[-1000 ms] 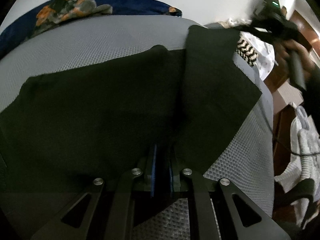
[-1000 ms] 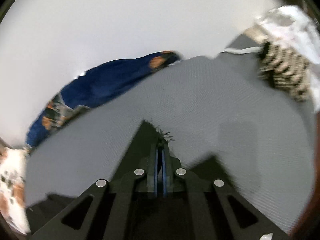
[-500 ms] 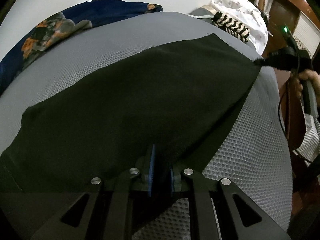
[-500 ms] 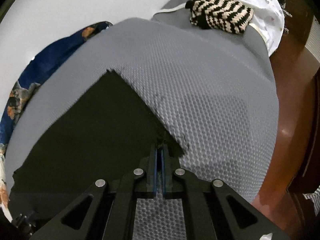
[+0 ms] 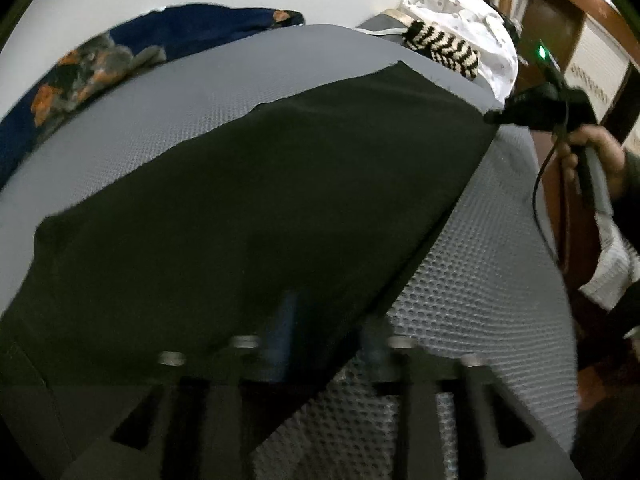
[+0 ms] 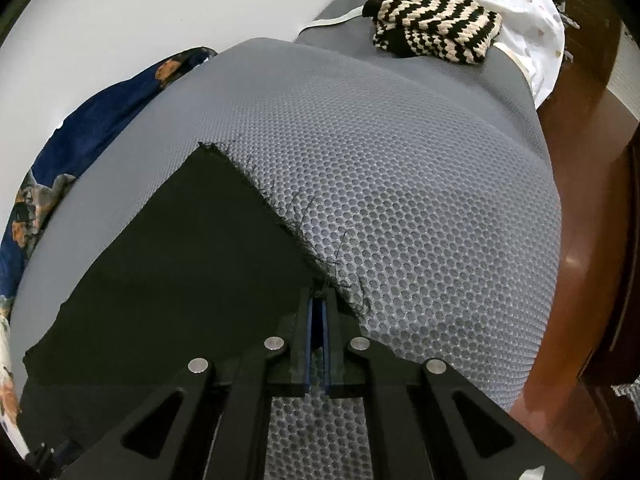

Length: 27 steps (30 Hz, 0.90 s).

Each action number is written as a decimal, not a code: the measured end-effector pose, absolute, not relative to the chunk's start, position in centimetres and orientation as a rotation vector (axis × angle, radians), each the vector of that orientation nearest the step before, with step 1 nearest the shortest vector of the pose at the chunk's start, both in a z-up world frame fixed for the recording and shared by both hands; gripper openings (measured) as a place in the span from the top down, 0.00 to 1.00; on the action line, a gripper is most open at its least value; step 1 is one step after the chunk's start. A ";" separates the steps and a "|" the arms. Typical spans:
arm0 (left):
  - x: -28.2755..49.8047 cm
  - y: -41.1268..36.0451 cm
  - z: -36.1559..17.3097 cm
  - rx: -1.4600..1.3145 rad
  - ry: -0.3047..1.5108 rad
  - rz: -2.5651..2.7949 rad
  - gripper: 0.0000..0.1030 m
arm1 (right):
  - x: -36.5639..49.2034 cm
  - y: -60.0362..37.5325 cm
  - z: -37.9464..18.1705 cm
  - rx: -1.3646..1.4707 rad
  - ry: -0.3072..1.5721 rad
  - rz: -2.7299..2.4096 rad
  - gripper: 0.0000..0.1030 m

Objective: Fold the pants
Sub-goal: 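Fold the hem over with the right gripper and release onto the trousers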

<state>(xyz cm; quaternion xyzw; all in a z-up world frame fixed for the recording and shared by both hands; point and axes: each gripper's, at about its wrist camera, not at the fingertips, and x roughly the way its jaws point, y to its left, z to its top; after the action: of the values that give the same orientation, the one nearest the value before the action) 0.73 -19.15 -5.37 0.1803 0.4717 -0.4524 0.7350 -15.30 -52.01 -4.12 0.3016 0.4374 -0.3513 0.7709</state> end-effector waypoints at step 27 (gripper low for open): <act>9.9 -0.8 -3.9 0.134 0.991 -0.498 0.30 | 0.7 -38.0 -0.2 0.393 1.050 -0.224 0.71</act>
<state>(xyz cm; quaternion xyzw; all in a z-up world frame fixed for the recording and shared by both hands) 9.90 -0.76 -3.91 0.0635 0.4701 -0.2361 0.8481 0.69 -37.97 -0.21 0.1861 0.4967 -0.1059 0.8411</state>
